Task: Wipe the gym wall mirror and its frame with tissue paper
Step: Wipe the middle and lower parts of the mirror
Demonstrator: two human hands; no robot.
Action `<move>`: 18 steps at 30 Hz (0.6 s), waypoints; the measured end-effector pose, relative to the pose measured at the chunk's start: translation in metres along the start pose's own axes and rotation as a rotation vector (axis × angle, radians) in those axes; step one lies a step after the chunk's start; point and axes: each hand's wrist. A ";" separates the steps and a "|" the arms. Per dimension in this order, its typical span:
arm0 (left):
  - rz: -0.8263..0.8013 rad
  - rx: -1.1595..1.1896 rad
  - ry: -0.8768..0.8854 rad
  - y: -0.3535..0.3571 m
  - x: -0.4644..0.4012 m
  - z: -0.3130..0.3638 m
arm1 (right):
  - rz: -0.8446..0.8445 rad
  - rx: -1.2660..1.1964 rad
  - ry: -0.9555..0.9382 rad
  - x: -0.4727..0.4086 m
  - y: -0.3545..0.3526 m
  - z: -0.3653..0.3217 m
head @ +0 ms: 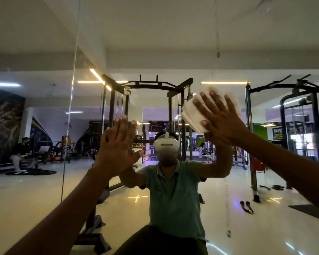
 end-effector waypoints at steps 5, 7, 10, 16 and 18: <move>0.002 -0.013 -0.043 0.002 0.004 0.010 | 0.087 0.014 0.189 -0.030 0.006 -0.045; 0.012 -0.016 -0.055 0.004 0.007 0.012 | 0.145 0.028 0.192 -0.069 0.008 -0.079; 0.030 0.012 -0.083 0.008 0.012 0.015 | 0.151 0.058 0.121 -0.122 0.013 -0.130; 0.007 -0.005 -0.052 0.000 0.016 0.006 | 0.073 0.018 -0.159 -0.091 0.023 -0.118; 0.012 -0.037 -0.025 0.000 0.025 -0.007 | 0.071 0.004 -0.166 -0.061 0.020 -0.082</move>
Point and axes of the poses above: each hand's wrist, its own x-axis away from the middle knuckle, its own y-axis out of the palm, z = x × y, and after that the axes turned 3 degrees about z, right-handed
